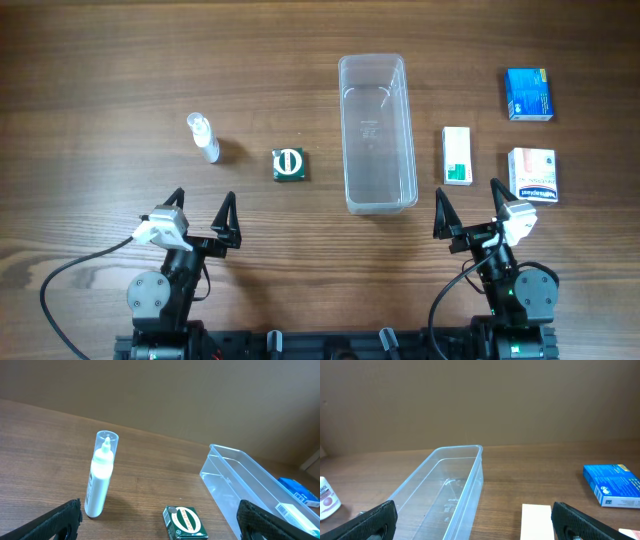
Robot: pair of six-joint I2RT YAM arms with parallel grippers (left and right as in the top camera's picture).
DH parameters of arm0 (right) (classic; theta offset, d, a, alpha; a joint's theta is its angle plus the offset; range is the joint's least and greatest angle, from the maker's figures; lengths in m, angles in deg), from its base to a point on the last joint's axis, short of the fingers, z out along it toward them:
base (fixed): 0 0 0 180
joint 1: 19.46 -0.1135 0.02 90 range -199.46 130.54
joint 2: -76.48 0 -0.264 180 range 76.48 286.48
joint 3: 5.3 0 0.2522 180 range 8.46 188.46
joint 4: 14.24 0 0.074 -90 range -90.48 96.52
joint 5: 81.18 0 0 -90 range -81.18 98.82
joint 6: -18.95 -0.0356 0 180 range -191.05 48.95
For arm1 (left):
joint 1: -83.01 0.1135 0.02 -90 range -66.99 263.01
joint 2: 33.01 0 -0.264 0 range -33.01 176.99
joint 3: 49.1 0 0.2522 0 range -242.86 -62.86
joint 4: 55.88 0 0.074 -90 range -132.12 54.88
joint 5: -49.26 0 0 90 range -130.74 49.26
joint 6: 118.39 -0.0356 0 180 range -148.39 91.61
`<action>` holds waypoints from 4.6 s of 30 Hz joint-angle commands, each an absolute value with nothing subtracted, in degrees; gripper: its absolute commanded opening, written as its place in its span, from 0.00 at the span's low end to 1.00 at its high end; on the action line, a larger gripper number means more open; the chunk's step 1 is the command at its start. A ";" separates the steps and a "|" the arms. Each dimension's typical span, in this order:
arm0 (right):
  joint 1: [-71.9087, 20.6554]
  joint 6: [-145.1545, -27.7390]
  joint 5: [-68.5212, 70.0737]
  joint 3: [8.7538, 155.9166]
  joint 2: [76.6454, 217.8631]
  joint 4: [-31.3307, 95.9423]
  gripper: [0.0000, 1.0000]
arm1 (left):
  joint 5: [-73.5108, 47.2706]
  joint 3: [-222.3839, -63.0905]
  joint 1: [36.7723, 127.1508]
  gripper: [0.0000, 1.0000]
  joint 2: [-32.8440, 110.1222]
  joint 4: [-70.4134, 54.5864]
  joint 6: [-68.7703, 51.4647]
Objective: Pack container
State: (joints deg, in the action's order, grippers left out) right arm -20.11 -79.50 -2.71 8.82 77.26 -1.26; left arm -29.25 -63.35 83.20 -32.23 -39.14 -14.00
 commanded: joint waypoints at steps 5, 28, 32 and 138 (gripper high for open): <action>-19.76 -78.69 -2.36 8.75 77.02 -1.36 1.00 | -28.57 -63.18 83.66 1.00 -32.84 -38.83 -14.67; -19.76 -91.98 -8.48 8.78 77.02 -23.77 1.00 | -28.57 -63.18 83.66 1.00 -32.63 -38.85 -14.67; -19.76 -84.85 -8.81 10.94 77.10 -34.00 1.00 | -28.57 -63.18 83.66 1.00 -32.63 -38.85 -14.67; -4.37 -66.36 8.52 114.54 195.94 41.02 0.74 | -28.57 -63.18 83.66 1.00 -32.63 -38.85 -14.67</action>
State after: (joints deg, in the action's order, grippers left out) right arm -1.53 -62.82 10.36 113.71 204.75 40.67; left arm -29.25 -63.35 83.20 -32.21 -39.11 -14.00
